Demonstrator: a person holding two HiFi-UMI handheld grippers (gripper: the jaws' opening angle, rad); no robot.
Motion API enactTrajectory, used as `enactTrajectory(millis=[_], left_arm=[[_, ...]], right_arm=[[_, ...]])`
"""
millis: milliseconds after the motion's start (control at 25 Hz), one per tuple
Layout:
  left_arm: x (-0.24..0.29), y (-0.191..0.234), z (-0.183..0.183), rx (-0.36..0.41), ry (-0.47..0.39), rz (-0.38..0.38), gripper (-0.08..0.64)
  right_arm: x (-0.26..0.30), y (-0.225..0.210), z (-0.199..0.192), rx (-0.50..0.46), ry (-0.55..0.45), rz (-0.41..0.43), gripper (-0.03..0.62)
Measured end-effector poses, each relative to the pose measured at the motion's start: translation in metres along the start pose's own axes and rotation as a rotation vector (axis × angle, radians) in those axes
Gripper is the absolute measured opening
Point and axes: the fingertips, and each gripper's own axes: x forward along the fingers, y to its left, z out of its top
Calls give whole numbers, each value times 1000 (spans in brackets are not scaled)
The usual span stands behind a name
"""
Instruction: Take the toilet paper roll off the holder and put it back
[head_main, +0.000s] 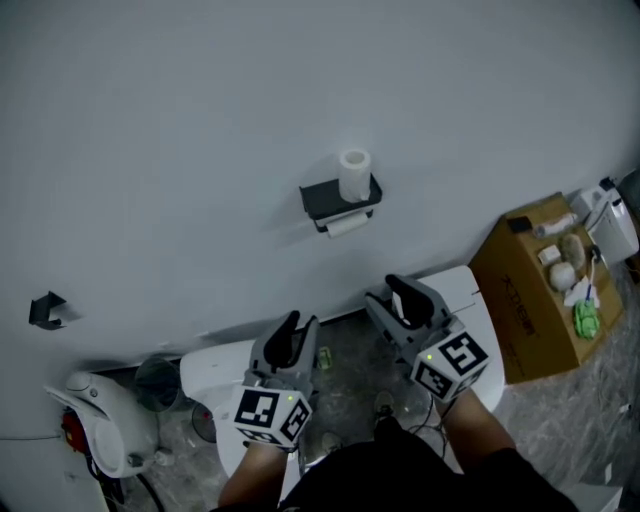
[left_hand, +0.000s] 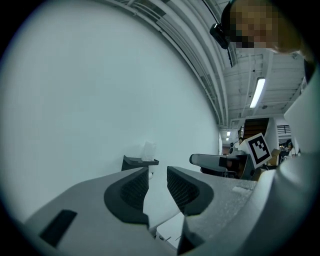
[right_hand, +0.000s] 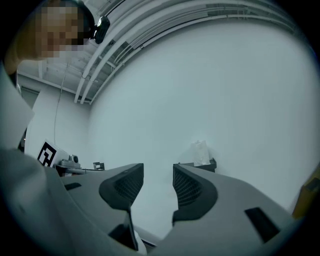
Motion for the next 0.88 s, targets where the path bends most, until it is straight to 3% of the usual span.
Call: enactTrajectory(millis=[400, 880], left_arm=[[84, -18, 2, 21, -3, 104, 103], [115, -19, 11, 28, -18, 178, 109]], right_arm=[[24, -90, 6, 58, 8, 111, 183], [43, -123, 14, 59, 17, 180, 190]])
